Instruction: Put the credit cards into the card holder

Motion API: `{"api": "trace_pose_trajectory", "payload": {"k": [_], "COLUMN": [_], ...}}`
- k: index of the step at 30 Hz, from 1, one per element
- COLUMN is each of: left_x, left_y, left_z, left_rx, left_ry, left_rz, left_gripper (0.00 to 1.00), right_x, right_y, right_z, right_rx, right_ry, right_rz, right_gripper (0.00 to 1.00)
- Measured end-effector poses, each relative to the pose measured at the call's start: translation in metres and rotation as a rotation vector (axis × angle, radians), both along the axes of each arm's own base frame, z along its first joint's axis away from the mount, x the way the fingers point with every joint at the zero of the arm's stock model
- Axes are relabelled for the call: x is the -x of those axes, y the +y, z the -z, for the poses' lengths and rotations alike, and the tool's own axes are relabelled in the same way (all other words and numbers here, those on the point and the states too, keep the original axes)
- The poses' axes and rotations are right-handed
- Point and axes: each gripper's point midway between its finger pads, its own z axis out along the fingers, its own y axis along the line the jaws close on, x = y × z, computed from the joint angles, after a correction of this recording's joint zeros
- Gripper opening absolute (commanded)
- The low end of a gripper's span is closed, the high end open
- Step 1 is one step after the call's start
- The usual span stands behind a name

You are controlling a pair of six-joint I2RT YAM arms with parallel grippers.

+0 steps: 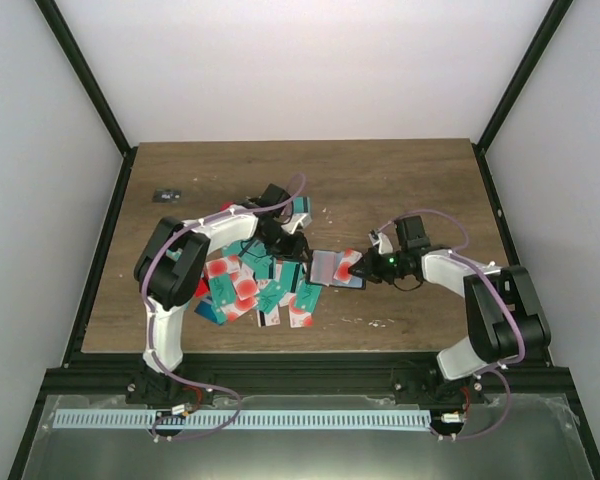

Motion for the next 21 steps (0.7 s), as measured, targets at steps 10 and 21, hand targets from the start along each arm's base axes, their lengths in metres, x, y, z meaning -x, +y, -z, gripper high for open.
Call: {"api": "trace_pose_trajectory", "payload": {"k": [10,21], "left_x": [0.001,0.002], "left_y": [-0.001,0.002], "left_z": [0.0,0.007], "left_rx": [0.001,-0.03], "left_ry": [-0.003,0.002], "left_rz": [0.01,0.024], "left_gripper": [0.28,0.27], "right_x": [-0.005,-0.015], "right_y": [0.001,-0.006], "right_z": [0.003,0.004], "right_rx": [0.008,0.031], "right_ry": [-0.009,-0.024], "right_rz": [-0.017,0.012], "right_gripper": [0.01,0.01]}}
